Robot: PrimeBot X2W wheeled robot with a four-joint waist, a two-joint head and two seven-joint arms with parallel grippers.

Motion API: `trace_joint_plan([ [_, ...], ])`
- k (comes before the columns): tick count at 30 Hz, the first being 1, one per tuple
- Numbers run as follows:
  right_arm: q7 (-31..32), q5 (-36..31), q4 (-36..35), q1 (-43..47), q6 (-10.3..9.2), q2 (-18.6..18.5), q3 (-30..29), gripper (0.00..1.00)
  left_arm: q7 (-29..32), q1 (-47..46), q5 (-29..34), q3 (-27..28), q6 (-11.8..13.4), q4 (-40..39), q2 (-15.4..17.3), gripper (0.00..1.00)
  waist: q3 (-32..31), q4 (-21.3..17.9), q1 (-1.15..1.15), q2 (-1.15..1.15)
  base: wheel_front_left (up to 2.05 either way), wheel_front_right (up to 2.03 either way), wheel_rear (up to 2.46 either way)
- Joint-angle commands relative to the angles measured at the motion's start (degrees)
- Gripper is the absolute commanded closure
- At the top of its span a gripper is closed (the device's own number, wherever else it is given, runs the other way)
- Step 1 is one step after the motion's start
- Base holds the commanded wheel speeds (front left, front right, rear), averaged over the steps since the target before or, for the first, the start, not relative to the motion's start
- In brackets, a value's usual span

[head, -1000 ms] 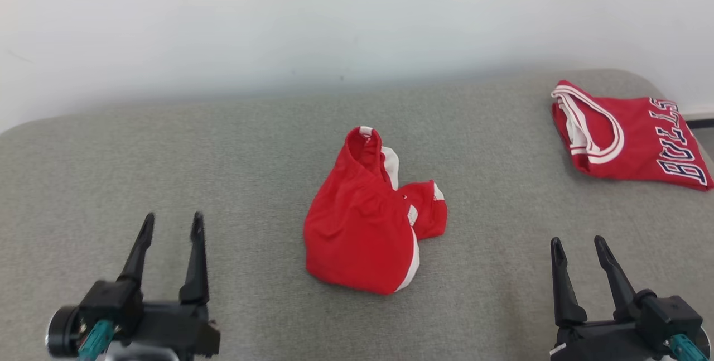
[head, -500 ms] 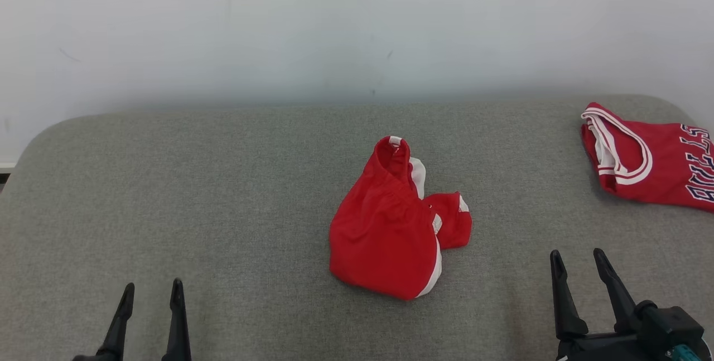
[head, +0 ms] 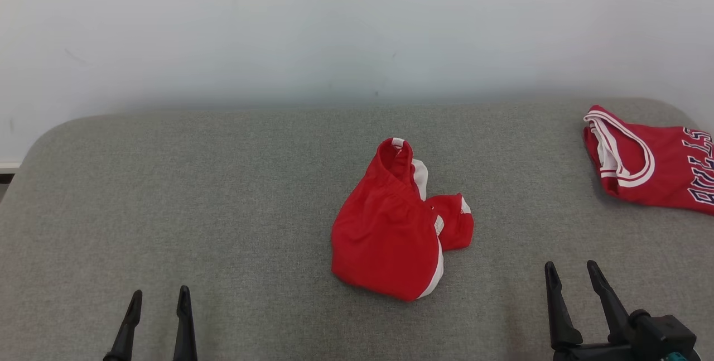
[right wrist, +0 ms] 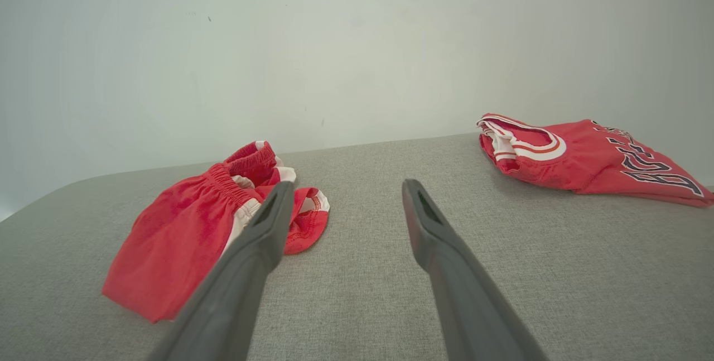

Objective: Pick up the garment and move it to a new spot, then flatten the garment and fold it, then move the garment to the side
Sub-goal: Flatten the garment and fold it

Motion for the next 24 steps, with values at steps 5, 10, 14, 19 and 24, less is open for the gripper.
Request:
trace_joint_plan([
  [5,-0.39,0.33,0.29,0.07,-0.15,0.06,-0.10,0.00,-0.16,-0.44,0.82,0.67,-0.94,0.69,-0.80,0.00,-0.02,-0.03,0.00,0.00,0.00,0.00,0.00],
  [10,-0.40,0.41,0.59,-0.04,-0.15,0.02,-0.03,0.00,-0.17,-0.82,1.39,1.42,-1.77,1.09,-1.12,0.00,0.02,-0.02,0.00,0.00,0.00,0.00,0.00],
  [14,-0.45,0.83,1.42,-0.31,-0.15,0.07,0.16,0.00,-0.17,-0.95,2.02,2.06,-2.26,1.44,-1.57,0.00,0.05,0.16,0.00,0.00,0.00,0.00,0.00],
  [19,-0.23,1.14,2.83,-2.03,-0.15,-0.02,1.29,0.00,-0.17,-1.41,2.50,1.89,-2.60,1.93,-2.32,0.00,0.49,1.33,0.00,0.00,0.00,0.00,0.00],
  [24,-0.06,1.15,5.22,-6.82,-0.15,-1.64,3.82,0.00,-0.17,-2.36,2.98,1.35,-2.88,2.54,-2.85,0.00,1.73,3.32,0.00,0.00,0.00,0.00,0.00],
])
